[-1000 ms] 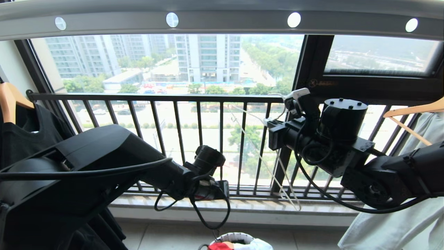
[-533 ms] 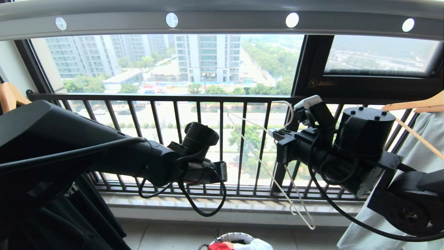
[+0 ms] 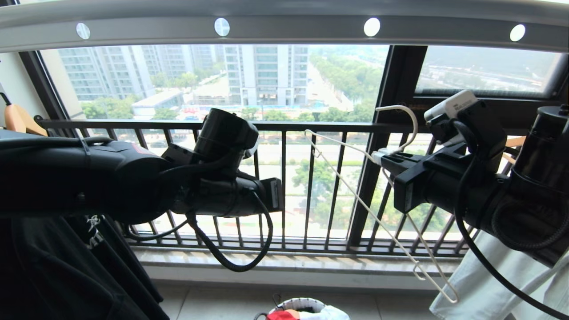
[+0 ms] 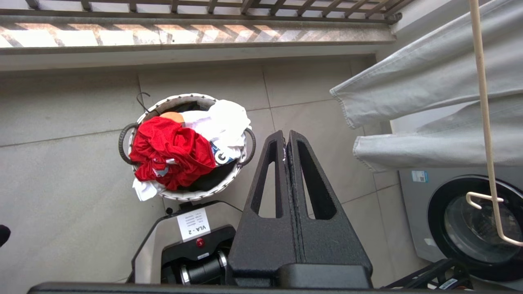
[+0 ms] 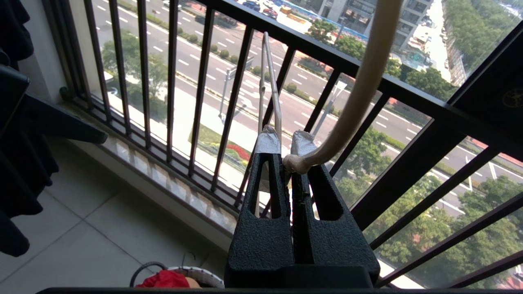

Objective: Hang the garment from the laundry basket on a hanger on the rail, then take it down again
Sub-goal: Hang the clothes rack on the clothesline

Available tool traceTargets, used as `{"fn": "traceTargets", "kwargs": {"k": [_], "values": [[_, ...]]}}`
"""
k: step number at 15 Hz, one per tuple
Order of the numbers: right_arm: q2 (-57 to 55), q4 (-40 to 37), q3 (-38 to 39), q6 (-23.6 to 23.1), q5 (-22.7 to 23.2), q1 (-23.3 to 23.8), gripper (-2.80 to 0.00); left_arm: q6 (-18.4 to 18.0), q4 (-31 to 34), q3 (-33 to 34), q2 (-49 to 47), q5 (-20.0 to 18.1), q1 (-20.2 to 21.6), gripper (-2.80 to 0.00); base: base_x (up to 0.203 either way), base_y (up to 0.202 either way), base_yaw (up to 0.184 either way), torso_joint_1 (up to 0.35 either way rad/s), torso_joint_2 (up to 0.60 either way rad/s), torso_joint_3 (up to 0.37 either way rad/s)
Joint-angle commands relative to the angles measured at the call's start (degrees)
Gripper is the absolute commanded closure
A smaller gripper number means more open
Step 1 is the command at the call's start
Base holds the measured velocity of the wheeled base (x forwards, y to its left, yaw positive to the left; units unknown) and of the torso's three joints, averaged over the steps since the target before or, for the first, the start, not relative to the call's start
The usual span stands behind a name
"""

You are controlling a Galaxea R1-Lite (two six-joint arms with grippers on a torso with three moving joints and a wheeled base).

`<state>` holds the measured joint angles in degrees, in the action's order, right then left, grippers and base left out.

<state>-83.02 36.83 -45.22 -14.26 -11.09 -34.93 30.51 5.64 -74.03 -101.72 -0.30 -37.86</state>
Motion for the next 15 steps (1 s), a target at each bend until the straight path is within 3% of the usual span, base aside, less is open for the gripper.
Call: {"fn": "traceTargets", "kwargs": {"k": [1, 8, 12, 15], "values": [[4.6, -5.87, -4.65, -0.79, -1.22, -2.13, 0.0, 0.16, 0.01, 0.0, 3.29, 0.04, -0.13, 0.0, 0.0, 0.0, 0.0, 0.0, 0.0, 0.0], [-3.29, -13.22, -18.6, -5.61, -10.17, -8.7, 0.0, 0.11, 0.53, 0.08, 9.78, 0.16, -0.9, 0.0, 0.0, 0.0, 0.0, 0.0, 0.0, 0.0], [-6.95, -13.65, -25.1, -8.95, -13.66, -9.02, 0.0, -3.27, 10.46, -2.6, 11.89, 0.22, -0.73, 0.0, 0.0, 0.0, 0.0, 0.0, 0.0, 0.0], [-6.98, -13.79, -27.18, -9.2, -14.04, -8.99, 0.0, -3.6, 15.3, -4.61, 13.35, 0.48, -0.72, 0.0, 0.0, 0.0, 0.0, 0.0, 0.0, 0.0]]}}
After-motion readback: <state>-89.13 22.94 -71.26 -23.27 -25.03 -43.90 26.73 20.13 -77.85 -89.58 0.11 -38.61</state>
